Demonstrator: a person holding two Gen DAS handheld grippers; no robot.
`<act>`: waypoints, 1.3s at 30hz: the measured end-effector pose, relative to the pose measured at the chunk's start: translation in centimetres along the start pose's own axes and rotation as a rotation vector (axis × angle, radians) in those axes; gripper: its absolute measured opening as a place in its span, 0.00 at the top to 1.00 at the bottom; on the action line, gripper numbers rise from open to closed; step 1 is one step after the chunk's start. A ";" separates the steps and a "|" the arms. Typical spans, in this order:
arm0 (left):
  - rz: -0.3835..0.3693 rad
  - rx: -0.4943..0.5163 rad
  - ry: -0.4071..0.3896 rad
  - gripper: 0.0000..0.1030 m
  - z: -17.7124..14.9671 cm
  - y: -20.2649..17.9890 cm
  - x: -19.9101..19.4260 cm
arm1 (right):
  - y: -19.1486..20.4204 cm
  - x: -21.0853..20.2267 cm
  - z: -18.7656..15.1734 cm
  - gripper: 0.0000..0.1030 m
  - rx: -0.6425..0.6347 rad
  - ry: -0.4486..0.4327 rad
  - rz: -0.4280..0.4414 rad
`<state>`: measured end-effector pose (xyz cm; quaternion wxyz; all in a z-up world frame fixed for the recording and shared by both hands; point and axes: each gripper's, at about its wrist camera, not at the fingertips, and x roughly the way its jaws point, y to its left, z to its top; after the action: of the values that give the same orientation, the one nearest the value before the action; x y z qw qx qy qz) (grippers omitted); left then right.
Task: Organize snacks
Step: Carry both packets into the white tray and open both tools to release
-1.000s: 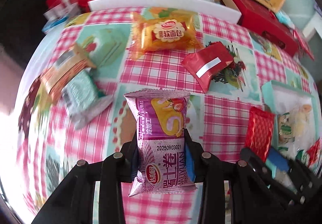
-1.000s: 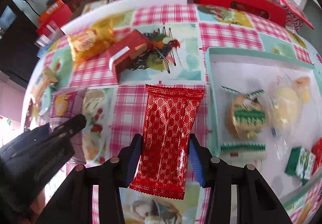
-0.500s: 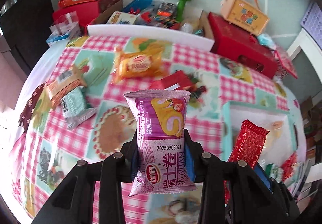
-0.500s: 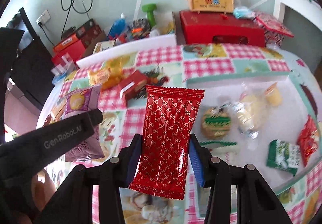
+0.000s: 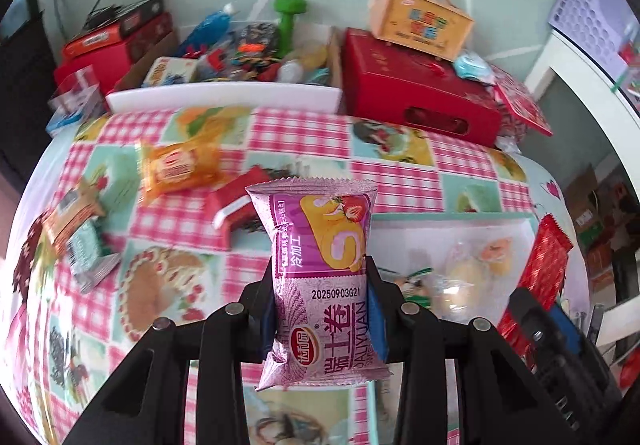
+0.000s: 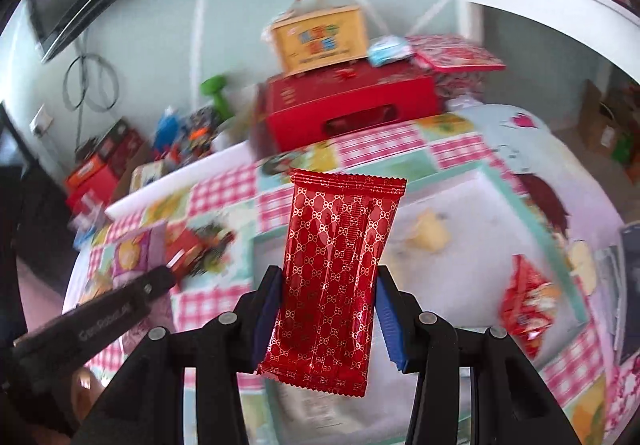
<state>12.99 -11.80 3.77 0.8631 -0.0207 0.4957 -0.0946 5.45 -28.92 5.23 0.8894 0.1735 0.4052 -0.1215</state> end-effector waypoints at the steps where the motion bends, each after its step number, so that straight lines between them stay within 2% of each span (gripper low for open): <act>1: -0.003 0.009 0.002 0.63 0.0 -0.5 0.4 | -0.6 0.0 0.2 0.53 0.012 -0.001 -0.010; 8: -0.045 0.068 0.025 0.63 -0.2 -3.6 2.7 | -6.4 0.9 1.0 0.53 0.113 0.012 -0.100; 14: -0.060 0.120 0.060 0.63 -1.0 -6.1 4.6 | -9.3 1.6 0.8 0.53 0.163 0.034 -0.129; 24: -0.087 0.217 0.080 0.62 -2.6 -9.3 5.4 | -9.7 1.9 0.6 0.53 0.166 0.039 -0.120; 33: -0.089 0.247 0.088 0.62 -3.2 -10.1 5.6 | -9.3 2.3 0.6 0.53 0.141 0.052 -0.120; 39: -0.081 0.250 0.098 0.56 -3.1 -9.9 5.1 | -9.1 2.5 0.5 0.53 0.126 0.059 -0.121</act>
<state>11.45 -22.24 -0.90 0.8292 0.0717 0.5204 -0.1912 4.13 -37.64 1.77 0.8553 0.2078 0.4326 -0.1953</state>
